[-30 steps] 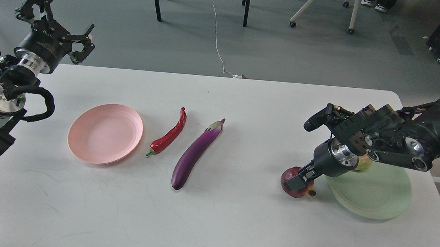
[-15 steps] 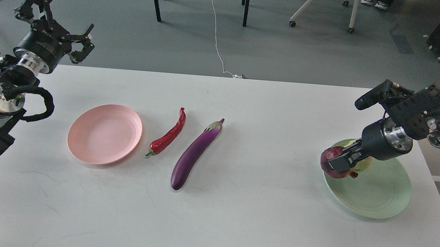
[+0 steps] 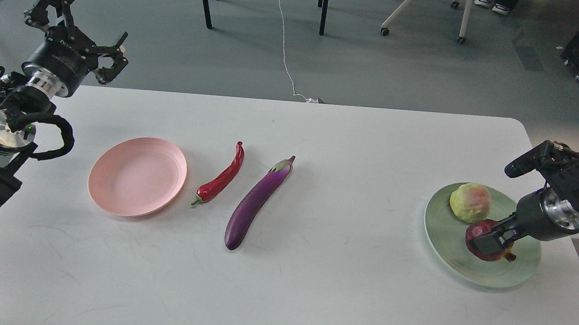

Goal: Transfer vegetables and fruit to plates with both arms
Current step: 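Place the red fruit on the green plate beside the peach, then release the red fruit and raise the right gripper away, then reach the left gripper to the purple eggplant and grasp it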

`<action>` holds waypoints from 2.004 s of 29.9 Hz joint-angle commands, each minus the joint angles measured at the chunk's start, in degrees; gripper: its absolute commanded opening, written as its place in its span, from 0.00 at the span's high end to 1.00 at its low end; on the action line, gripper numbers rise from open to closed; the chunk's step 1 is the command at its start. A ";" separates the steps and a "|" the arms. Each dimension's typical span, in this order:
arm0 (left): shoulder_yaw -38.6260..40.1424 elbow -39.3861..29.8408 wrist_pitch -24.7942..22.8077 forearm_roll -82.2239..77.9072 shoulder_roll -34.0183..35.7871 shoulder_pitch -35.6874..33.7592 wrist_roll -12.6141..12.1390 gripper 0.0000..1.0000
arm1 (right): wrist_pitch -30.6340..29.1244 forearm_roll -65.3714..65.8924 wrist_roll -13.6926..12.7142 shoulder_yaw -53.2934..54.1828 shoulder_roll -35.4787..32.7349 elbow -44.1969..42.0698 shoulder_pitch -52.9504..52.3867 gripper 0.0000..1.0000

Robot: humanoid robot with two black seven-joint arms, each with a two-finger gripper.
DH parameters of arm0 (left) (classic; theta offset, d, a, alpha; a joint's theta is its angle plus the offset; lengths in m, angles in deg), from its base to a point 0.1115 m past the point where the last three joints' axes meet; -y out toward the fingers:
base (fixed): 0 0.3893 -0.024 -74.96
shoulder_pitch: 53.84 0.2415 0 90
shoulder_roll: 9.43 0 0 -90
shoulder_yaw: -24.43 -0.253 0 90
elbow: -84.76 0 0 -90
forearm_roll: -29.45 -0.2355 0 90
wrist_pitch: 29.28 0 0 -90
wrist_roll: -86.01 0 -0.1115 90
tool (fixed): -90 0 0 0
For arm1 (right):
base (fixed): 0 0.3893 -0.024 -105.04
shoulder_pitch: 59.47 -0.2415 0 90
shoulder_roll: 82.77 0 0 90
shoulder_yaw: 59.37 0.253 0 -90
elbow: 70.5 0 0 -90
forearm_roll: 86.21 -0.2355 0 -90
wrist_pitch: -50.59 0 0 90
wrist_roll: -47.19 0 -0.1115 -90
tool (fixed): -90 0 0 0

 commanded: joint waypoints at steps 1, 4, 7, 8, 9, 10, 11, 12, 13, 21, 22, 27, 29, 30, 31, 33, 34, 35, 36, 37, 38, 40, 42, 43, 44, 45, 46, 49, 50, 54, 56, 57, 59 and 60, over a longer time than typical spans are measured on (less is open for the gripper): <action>0.00 0.10 0.07 -0.08 0.09 0.00 -0.17 0.02 | 0.04 -0.31 -0.62 1.48 -0.50 0.14 0.06 0.04; 0.09 0.10 -0.01 0.10 0.09 0.00 -0.09 0.02 | -0.05 -0.66 -0.45 4.02 -1.47 -0.03 0.06 0.03; 0.18 0.10 -0.19 0.36 0.79 0.00 0.00 0.02 | -0.05 -3.72 -0.27 7.45 -2.35 -0.47 -0.03 0.02; 0.18 0.10 -0.19 0.36 1.15 -0.09 0.09 0.02 | 0.13 -5.30 -0.27 8.94 -2.61 -0.65 -0.29 0.02; 0.09 0.10 -0.10 0.27 1.24 -0.09 0.00 0.02 | 0.13 -7.58 -0.27 11.56 -2.70 -1.35 -0.30 0.02; 0.00 0.10 -0.10 0.10 1.24 -0.18 -0.09 0.02 | 0.13 -9.69 -0.36 14.37 -2.70 -2.83 -0.12 0.02; -0.17 0.10 -0.10 -0.08 1.24 -0.35 -0.26 0.02 | 0.13 -11.89 -0.45 17.27 -2.61 -4.85 0.31 0.02; -0.35 0.01 -0.10 -0.25 1.06 -0.62 -0.52 0.02 | 0.13 -13.91 -0.45 20.00 -2.44 -7.13 1.28 0.02; -1.04 0.01 -0.10 -0.52 0.97 -0.88 -1.05 0.02 | 0.13 -15.06 -0.54 22.98 -1.83 -9.50 3.37 0.02; -8.17 -0.16 -0.59 -14.79 1.67 -5.18 -4.48 0.02 | 6.08 -16.74 -0.45 52.73 7.57 -25.74 21.46 0.01; -8.17 -0.17 -0.59 -14.84 1.68 -5.19 -4.48 0.02 | 6.10 -16.74 -0.45 52.81 7.58 -25.79 21.50 0.01; -8.26 -4.99 -0.59 -33.44 2.03 -7.74 -2.99 0.02 | 6.89 -26.12 0.51 72.03 13.47 -34.75 30.72 0.01; -8.35 -7.53 -0.59 -39.42 1.33 -7.74 -2.37 0.02 | 6.89 -32.88 2.27 75.03 13.56 -34.84 32.56 0.01; -8.43 -8.68 -0.59 -42.76 0.63 -7.74 -2.37 0.02 | 6.81 -37.53 3.32 76.09 13.56 -34.84 33.71 0.00; -8.43 -9.47 -0.59 -45.93 -0.16 -7.65 -2.37 0.02 | 6.63 -41.75 4.11 76.54 13.56 -34.75 34.67 0.00; -8.52 -10.71 -0.59 -54.09 -2.53 -7.47 -2.37 0.02 | 6.46 -50.72 4.74 76.72 13.47 -34.66 36.52 0.00; -8.52 -11.50 -0.59 -59.70 -4.46 -7.21 -2.46 0.02 | 6.37 -55.63 4.82 76.72 13.04 -34.58 37.31 0.00; -8.70 -12.11 -0.59 -63.24 -5.61 -7.04 -2.46 0.02 | 6.37 -58.46 4.83 76.72 12.77 -34.58 37.84 0.00; -9.31 -13.16 -0.59 -67.71 -6.58 -6.95 -2.46 0.02 | 6.28 -61.80 4.83 76.80 12.59 -34.58 38.63 0.00; -10.44 -14.57 -0.59 -72.37 -6.76 -6.86 -2.46 0.02 | 5.67 -65.14 4.83 77.07 12.16 -34.58 39.34 0.00; -11.67 -15.80 -0.59 -75.98 -6.67 -6.77 -2.46 0.03 | 4.62 -67.96 4.83 77.50 11.63 -34.66 39.95 0.00; -14.75 -18.00 1.73 -83.10 -6.59 -6.77 -2.28 0.04 | 0.94 -74.02 4.39 78.99 10.22 -35.10 41.09 0.00; -17.74 -19.58 4.54 -88.12 -6.67 -7.12 -1.59 0.05 | -2.76 -79.30 4.30 80.14 9.78 -35.19 42.41 0.00; -19.49 -20.20 5.78 -90.93 -6.67 -7.38 -0.88 0.06 | -4.43 -82.11 4.30 80.84 9.69 -35.19 43.20 0.01; -20.81 -20.38 6.83 -93.31 -6.85 -7.56 -0.44 0.06 | -5.49 -83.96 4.30 81.54 9.43 -35.19 43.82 0.00; -22.04 -20.47 7.80 -96.03 -6.94 -7.74 -0.09 0.08 | -6.37 -85.63 4.21 82.42 9.08 -35.10 44.43 0.01; -23.36 -20.90 8.51 -98.93 -6.94 -7.82 0.00 0.09 | -6.99 -86.78 4.21 83.30 8.64 -35.02 45.14 0.00; -26.09 -24.41 9.22 -106.58 -6.76 -7.83 0.00 0.14 | -7.34 -87.23 4.12 84.45 8.20 -35.01 46.99 0.01; -26.71 -25.82 9.22 -109.13 -6.67 -7.65 0.00 0.18 | -7.39 -87.23 4.21 84.54 8.11 -34.93 47.42 0.01; -31.27 -27.50 9.74 -117.83 -7.38 -7.12 -0.09 0.28 | -7.39 -87.23 4.21 84.71 6.80 -34.75 47.87 0.01; -32.95 -27.15 10.62 -121.88 -7.64 -6.95 -0.09 0.28 | -7.39 -87.32 4.21 85.15 5.92 -34.58 47.87 0.01; -33.39 -27.15 10.97 -123.20 -7.90 -6.86 -0.17 0.28 | -7.39 -87.32 4.21 85.68 5.48 -34.49 47.87 0.01; -33.48 -27.15 11.06 -123.92 -8.60 -6.16 -0.52 0.28 | -7.39 -87.23 4.12 86.38 5.03 -34.49 47.87 0.01; -33.48 -26.97 11.06 -124.00 -8.87 -5.63 -0.70 0.28 | -7.39 -87.32 4.12 86.56 5.03 -34.49 47.87 0.01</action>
